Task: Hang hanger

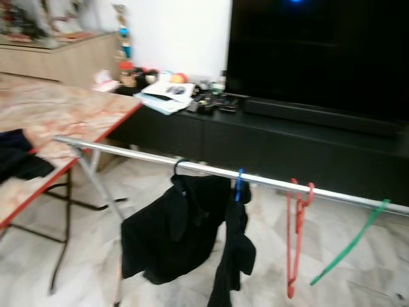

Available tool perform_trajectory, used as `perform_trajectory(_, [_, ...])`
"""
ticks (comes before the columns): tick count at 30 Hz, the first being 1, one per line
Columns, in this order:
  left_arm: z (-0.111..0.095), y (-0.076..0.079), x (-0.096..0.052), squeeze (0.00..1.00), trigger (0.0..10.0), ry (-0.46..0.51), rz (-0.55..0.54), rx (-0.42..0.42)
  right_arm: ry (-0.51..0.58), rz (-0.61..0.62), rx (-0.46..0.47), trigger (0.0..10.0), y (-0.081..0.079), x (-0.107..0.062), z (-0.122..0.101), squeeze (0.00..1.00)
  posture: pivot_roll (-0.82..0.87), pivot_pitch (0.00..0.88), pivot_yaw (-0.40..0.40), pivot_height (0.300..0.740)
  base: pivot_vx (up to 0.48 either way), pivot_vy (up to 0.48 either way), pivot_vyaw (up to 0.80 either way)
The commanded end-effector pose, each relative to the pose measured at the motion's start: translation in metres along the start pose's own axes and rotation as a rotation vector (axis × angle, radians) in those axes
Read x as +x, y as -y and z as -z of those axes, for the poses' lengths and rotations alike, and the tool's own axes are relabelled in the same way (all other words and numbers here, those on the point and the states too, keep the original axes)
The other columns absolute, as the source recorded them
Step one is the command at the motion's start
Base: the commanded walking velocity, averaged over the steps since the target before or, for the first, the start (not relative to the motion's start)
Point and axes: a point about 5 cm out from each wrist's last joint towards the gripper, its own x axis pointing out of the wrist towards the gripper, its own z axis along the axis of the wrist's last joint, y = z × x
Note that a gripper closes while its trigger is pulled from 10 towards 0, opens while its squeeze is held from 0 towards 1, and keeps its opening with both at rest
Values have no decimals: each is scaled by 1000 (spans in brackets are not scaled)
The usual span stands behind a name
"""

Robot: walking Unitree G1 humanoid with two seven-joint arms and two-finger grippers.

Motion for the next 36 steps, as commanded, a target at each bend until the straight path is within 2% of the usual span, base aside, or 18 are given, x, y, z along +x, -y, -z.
perform_trajectory(1, [-5,-4,0,0,10000,8,-8,-3,14,-18,1,10000,-6,1,-5,0,135,0,-44,740,0,0,800])
perform_trajectory(3, [-4,0,1,0,10000,5,-4,-5,13,-17,0,10000,-6,1,-5,0,136,0,-46,740,0,0,800])
perform_trajectory(7, [-4,-5,0,0,10000,-11,-14,-1,9,-17,-5,10000,-5,1,-5,0,133,0,-52,740,0,0,800])
perform_trajectory(12, [-6,2,1,0,10000,1,2,-23,7,-16,-8,10000,-4,1,-4,0,132,0,-55,740,0,0,800])
perform_trajectory(17, [7,26,2,0,10000,-14,38,-25,5,-15,-13,10000,-3,1,-4,0,133,0,-62,740,0,0,800])
perform_trajectory(21, [8,21,2,0,10000,-11,45,-44,3,-19,-16,10000,-2,0,-4,0,135,0,-65,740,0,0,800])
perform_trajectory(32, [18,22,0,0,10000,-17,52,-72,1,-32,-26,10000,-3,1,-5,0,142,0,-68,740,0,0,800])
perform_trajectory(36, [12,19,1,0,10000,-7,54,-78,3,-33,-30,10000,-3,1,-5,0,142,0,-65,740,0,0,800])
